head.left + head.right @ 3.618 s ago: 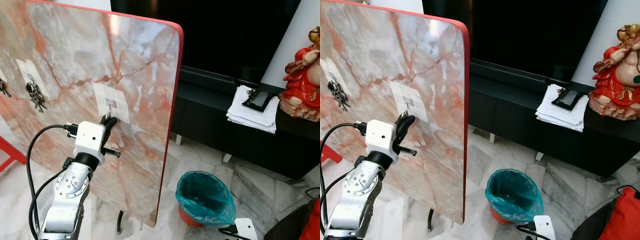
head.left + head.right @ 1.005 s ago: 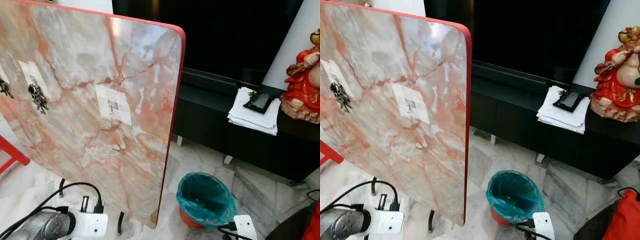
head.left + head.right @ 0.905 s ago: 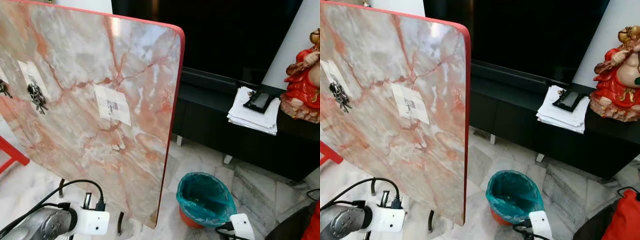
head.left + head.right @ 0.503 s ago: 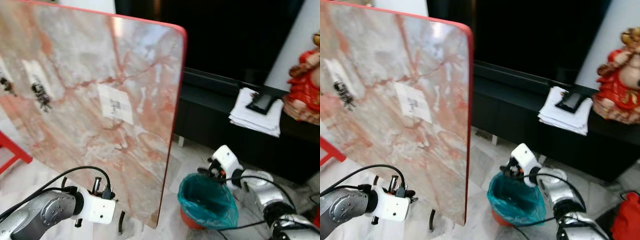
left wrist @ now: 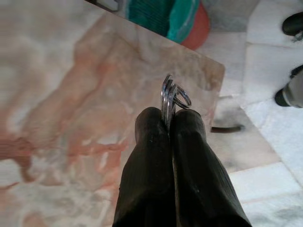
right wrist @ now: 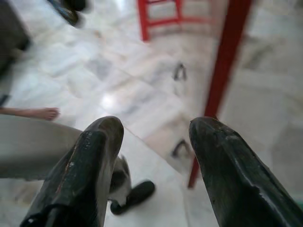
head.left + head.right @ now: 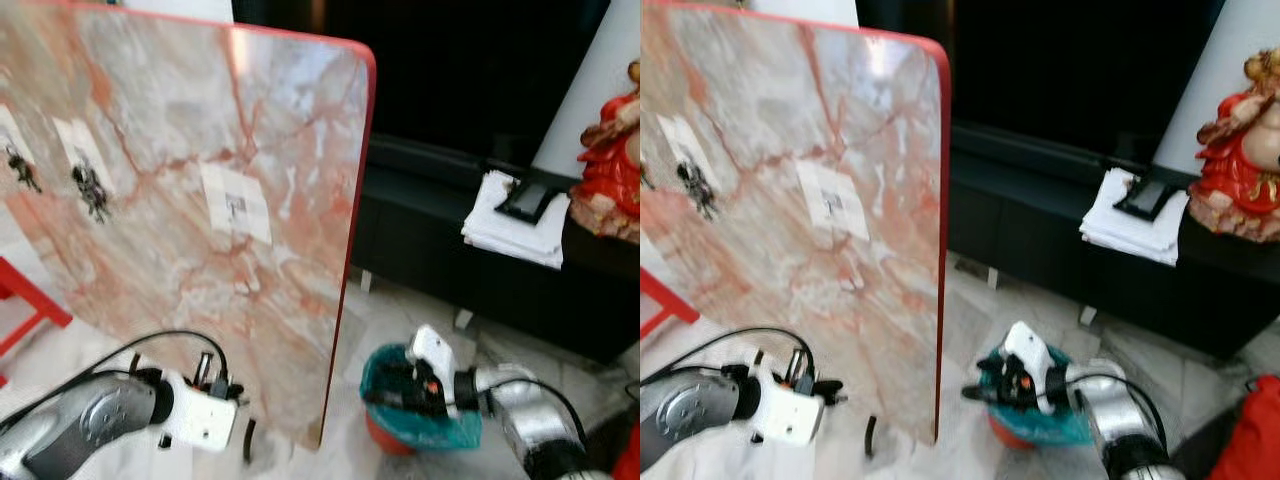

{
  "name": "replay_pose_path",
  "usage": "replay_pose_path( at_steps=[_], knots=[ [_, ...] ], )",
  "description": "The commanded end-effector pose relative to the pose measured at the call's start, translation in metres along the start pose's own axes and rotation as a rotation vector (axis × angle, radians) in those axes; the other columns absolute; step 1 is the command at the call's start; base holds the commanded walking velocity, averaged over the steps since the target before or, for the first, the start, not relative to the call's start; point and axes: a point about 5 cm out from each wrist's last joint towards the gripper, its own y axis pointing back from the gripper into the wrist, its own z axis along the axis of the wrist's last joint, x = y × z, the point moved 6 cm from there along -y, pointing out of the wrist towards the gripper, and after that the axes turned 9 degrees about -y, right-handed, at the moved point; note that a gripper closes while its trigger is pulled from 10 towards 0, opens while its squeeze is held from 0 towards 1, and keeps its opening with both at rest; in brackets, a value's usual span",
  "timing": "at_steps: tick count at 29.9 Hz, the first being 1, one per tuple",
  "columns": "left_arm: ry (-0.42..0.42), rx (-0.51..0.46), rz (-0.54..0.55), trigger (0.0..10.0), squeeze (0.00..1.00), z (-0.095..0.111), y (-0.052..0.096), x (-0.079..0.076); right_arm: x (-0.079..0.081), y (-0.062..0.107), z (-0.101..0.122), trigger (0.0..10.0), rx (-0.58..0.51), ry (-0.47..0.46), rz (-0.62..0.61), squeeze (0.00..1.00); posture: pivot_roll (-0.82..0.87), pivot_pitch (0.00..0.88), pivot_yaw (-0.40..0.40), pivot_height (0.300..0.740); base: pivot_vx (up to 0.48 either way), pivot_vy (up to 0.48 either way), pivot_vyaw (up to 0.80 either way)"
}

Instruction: Hang keys on a hook

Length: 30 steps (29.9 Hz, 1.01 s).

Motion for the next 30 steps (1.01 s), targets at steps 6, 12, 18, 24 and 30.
replay_pose_path(
  at_steps=[6, 12, 18, 24, 30],
  knots=[
    [-0.08, -0.087, 0.052, 10.0, 0.0, 0.019, -0.006, 0.024, 0.028, 0.016, -0.005, 10.0, 0.063, 0.06, 0.125, 0.0, 0.02, 0.0, -0.058, 0.74, 0.0, 0.0, 0.0],
    [-0.171, -0.164, 0.03, 10.0, 0.0, 0.036, -0.011, 0.032, 0.044, 0.013, 0.013, 10.0, 0.047, 0.108, 0.194, 0.0, 0.02, 0.0, -0.058, 0.74, 0.0, 0.0, 0.0],
    [-0.301, -0.252, -0.034, 10.0, 0.0, 0.055, -0.014, 0.032, 0.056, 0.007, 0.041, 10.0, -0.009, 0.137, 0.227, 0.0, 0.02, 0.0, -0.055, 0.74, 0.0, 0.0, 0.0],
    [-0.383, -0.29, -0.037, 10.0, 0.0, 0.062, -0.015, 0.046, 0.069, 0.002, 0.049, 10.0, -0.013, 0.16, 0.249, 0.0, 0.01, 0.0, -0.048, 0.74, 0.0, 0.0, 0.0],
    [-0.415, -0.315, -0.019, 10.0, 0.0, 0.068, -0.017, 0.055, 0.075, -0.002, 0.048, 10.0, 0.0, 0.155, 0.25, 0.0, 0.02, 0.0, -0.049, 0.74, 0.0, 0.0, 0.0]
  ],
)
